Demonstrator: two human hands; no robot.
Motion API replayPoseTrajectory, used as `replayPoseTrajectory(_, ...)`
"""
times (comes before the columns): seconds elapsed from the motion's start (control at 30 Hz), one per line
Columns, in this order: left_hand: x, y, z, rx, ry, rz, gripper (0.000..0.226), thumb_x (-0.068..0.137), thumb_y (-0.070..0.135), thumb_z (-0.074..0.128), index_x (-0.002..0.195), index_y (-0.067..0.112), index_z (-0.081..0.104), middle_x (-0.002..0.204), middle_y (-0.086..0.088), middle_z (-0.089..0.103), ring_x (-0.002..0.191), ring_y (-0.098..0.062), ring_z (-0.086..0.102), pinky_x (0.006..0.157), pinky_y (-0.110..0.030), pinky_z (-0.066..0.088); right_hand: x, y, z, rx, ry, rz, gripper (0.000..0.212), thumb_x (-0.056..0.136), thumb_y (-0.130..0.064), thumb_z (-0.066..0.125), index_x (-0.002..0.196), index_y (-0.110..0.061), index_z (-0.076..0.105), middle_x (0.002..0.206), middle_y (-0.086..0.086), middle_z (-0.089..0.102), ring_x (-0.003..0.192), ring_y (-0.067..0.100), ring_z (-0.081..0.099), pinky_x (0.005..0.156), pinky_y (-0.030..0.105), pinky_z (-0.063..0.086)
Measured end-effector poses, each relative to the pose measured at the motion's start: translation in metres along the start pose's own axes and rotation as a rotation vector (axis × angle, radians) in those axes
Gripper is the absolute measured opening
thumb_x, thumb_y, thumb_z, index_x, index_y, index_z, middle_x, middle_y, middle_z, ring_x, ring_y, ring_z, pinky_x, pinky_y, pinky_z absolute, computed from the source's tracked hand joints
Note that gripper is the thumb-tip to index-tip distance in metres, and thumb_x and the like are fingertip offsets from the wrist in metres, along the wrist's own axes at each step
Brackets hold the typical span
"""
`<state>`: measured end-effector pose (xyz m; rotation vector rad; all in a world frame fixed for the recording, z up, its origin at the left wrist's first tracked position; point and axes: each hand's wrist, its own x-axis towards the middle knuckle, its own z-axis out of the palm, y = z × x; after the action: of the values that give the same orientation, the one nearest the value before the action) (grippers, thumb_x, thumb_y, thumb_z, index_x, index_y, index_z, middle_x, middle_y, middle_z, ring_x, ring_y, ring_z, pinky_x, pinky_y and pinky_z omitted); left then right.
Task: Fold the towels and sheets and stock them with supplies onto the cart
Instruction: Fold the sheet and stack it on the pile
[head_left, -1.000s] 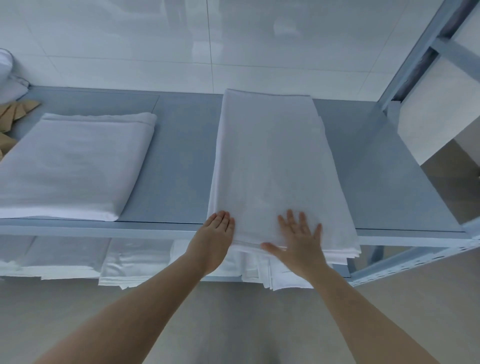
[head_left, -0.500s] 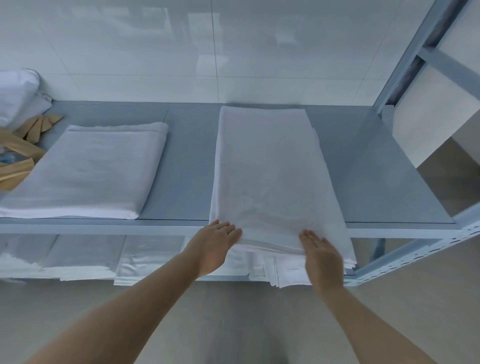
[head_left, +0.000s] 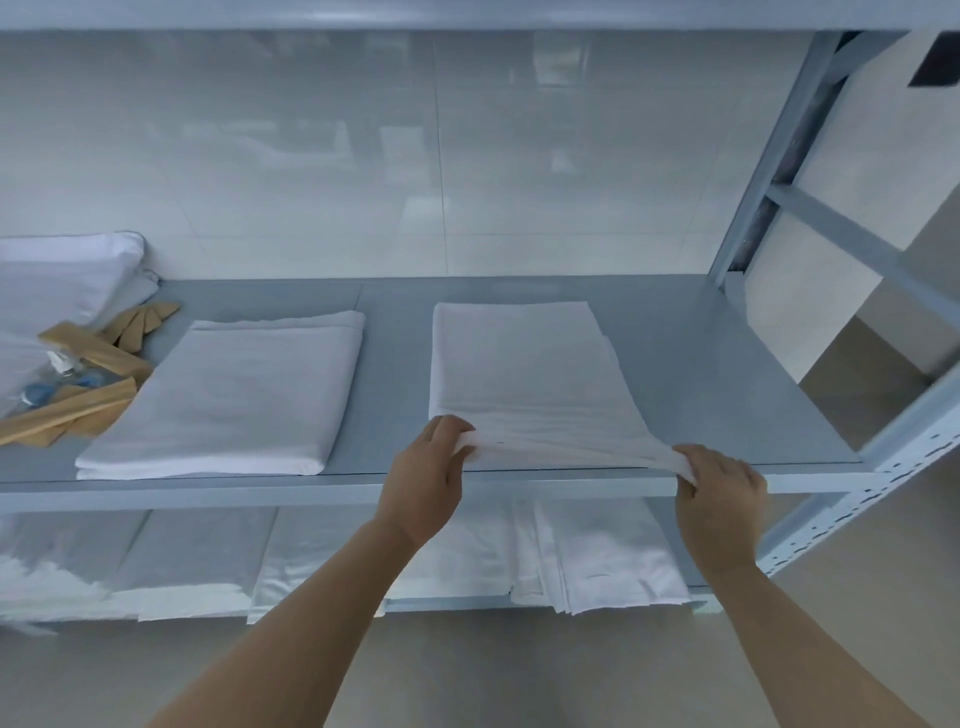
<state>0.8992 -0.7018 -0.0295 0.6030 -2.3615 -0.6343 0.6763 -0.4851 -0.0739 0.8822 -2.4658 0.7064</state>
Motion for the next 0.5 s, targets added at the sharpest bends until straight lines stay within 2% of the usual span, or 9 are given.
replayPoseTrajectory(0.13, 0.008, 0.002, -0.022, -0.033, 0.143, -0.027, 0.011, 0.094, 0.008, 0.052, 0.104, 0.006, 0.055, 0.096, -0.004, 0.061, 0.075, -0.03, 0.057, 0.063, -0.033, 0.044, 0.012, -0.021, -0.018, 0.077, 0.152, -0.006, 0.038, 0.07, 0.014, 0.069, 0.104, -0.003, 0.067, 0.092, 0.016, 0.068, 0.085, 0.04, 0.06, 0.088, 0.05, 0.043)
replayPoseTrajectory(0.23, 0.015, 0.005, -0.04, -0.014, 0.24, -0.003, 0.02, 0.093, 0.017, 0.048, 0.106, 0.005, 0.058, 0.098, -0.006, 0.064, 0.075, -0.029, 0.059, 0.064, -0.029, 0.041, 0.018, -0.039, -0.029, 0.119, 0.229, -0.048, 0.034, 0.074, 0.015, 0.063, 0.105, 0.001, 0.066, 0.091, 0.019, 0.065, 0.085, 0.043, 0.059, 0.081, 0.049, 0.045)
replayPoseTrajectory(0.3, 0.02, 0.007, -0.05, -0.005, 0.289, 0.017, 0.02, 0.093, 0.015, 0.05, 0.105, 0.002, 0.06, 0.092, -0.007, 0.064, 0.068, -0.029, 0.058, 0.062, -0.027, 0.039, 0.023, -0.048, -0.036, 0.128, 0.262, -0.079, 0.034, 0.073, 0.01, 0.054, 0.104, 0.003, 0.066, 0.091, 0.022, 0.064, 0.083, 0.044, 0.06, 0.074, 0.048, 0.048)
replayPoseTrajectory(0.4, 0.029, 0.007, -0.063, -0.011, 0.354, 0.028, 0.019, 0.092, 0.016, 0.052, 0.101, 0.004, 0.062, 0.078, 0.0, 0.058, 0.056, -0.018, 0.044, 0.057, -0.024, 0.034, 0.032, -0.058, -0.041, 0.126, 0.295, -0.124, 0.039, 0.069, 0.005, 0.047, 0.103, 0.004, 0.067, 0.089, 0.023, 0.063, 0.079, 0.044, 0.06, 0.067, 0.047, 0.049)
replayPoseTrajectory(0.5, 0.044, 0.001, -0.068, -0.01, 0.379, 0.051, 0.019, 0.092, 0.017, 0.052, 0.1, 0.005, 0.063, 0.083, -0.004, 0.064, 0.059, -0.011, 0.041, 0.057, -0.022, 0.033, 0.046, -0.06, -0.041, 0.119, 0.319, -0.161, 0.039, 0.069, 0.006, 0.047, 0.102, 0.003, 0.068, 0.087, 0.021, 0.063, 0.075, 0.042, 0.06, 0.061, 0.044, 0.05)
